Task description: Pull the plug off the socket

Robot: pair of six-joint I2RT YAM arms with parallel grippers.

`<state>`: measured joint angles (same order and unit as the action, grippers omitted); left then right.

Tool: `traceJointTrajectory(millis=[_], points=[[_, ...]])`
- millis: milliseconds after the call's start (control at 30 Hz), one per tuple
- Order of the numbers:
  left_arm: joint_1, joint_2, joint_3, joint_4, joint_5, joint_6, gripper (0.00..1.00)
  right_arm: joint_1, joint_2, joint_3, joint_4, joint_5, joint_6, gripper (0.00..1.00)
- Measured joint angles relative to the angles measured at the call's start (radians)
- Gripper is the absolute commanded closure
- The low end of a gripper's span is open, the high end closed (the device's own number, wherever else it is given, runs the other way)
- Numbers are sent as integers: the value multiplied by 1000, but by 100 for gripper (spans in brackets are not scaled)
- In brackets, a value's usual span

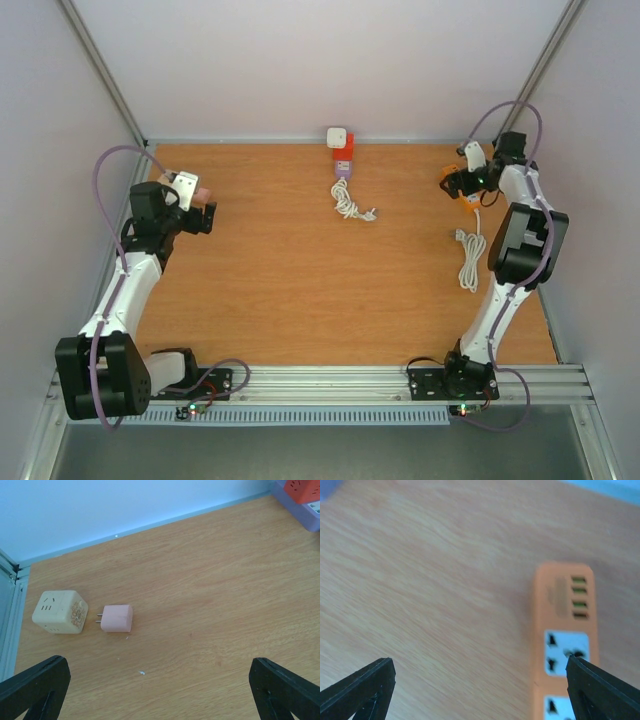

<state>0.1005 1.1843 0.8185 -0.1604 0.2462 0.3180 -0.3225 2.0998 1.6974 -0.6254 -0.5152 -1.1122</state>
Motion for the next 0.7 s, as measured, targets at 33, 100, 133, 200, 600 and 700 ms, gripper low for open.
traceJointTrajectory(millis=[33, 100, 133, 200, 600, 700], points=[[0, 0, 0, -1, 0, 0, 0, 20, -13, 0, 5, -2, 13, 6], [0, 0, 0, -2, 0, 0, 0, 68, -35, 0, 16, -2, 40, 6], [0, 0, 0, -2, 0, 0, 0, 93, -44, -2, 21, -2, 54, 6], [0, 0, 0, -4, 0, 0, 0, 149, -61, -14, 41, 2, 86, 6], [0, 0, 0, -5, 0, 0, 0, 489, -93, -120, 138, 54, 278, 10], [0, 0, 0, -5, 0, 0, 0, 529, -89, -125, 166, 79, 317, 12]])
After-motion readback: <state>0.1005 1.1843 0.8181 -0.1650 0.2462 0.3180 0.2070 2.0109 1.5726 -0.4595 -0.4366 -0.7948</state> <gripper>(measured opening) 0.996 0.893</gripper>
